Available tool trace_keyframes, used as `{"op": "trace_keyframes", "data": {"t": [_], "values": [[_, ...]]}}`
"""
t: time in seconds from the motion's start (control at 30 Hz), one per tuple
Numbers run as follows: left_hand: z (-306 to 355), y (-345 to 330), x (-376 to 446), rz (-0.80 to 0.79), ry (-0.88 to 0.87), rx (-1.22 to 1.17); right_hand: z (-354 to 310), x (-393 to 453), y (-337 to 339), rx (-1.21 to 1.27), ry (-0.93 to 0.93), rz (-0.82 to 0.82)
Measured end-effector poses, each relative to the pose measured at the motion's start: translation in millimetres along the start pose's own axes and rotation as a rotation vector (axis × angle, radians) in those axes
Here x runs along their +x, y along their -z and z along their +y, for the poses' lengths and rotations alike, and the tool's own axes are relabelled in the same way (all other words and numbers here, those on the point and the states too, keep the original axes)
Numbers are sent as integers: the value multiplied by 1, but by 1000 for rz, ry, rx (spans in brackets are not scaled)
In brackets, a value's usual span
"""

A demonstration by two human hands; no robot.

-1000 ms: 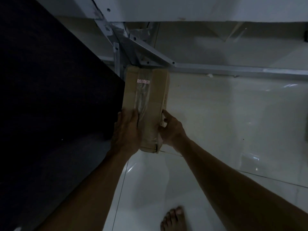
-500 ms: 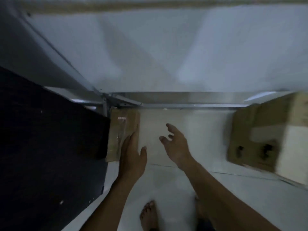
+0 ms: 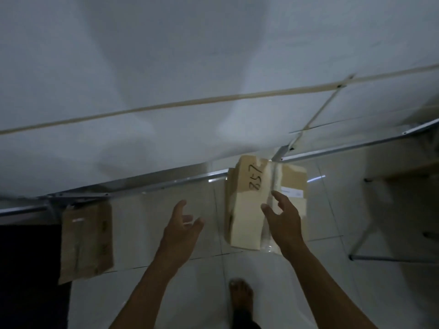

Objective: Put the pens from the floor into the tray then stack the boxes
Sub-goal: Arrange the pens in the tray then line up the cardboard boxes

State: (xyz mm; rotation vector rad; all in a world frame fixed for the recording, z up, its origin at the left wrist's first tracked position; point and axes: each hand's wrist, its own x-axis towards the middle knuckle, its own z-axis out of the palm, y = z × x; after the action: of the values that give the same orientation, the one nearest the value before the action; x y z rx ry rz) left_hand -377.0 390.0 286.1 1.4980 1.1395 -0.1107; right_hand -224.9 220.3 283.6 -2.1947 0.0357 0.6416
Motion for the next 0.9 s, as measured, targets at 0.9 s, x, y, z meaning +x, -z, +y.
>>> {"op": "trace_keyframes", "data": {"t": [0.9], "values": [[-28,-178,93,-186,207,-1,196,119,40,292,-422,-198]]}}
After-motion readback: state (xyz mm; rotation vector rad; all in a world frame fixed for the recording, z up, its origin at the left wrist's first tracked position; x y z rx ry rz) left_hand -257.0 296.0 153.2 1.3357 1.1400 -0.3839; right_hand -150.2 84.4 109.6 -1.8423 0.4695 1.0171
